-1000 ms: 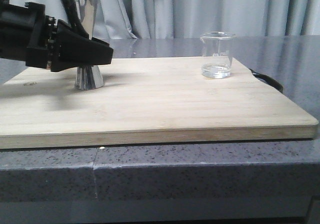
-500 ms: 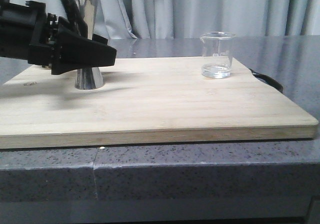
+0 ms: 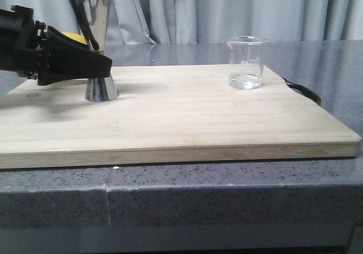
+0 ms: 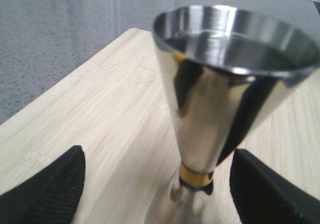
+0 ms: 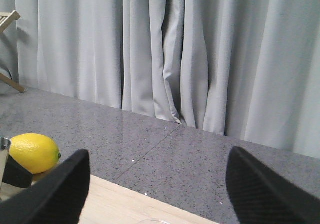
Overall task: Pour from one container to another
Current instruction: 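Open the left gripper and pull it back from the jigger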
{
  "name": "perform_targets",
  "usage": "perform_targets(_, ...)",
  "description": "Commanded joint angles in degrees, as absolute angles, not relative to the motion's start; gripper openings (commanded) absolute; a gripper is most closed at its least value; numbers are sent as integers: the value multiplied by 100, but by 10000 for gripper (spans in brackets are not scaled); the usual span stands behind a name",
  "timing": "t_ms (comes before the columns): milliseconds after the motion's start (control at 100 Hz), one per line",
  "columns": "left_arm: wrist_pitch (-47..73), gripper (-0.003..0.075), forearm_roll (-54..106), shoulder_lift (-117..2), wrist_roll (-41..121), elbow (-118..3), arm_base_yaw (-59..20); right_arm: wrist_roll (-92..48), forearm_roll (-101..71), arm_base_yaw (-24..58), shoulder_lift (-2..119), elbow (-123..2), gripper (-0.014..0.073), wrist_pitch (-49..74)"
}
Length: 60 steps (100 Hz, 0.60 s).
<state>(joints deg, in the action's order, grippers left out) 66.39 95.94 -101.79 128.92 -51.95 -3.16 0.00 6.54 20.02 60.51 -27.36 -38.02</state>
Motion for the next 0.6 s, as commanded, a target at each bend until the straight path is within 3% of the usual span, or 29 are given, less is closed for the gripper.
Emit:
perform_targets(0,7333,549,9751,-9940,12804,-5304,-238,0,667,1973,5919,-2858,510,-4304)
perform_targets(590,7333,549,9322,-9846,12177,-5304,-106,0,667,1973,5919,-2858,510,-4304)
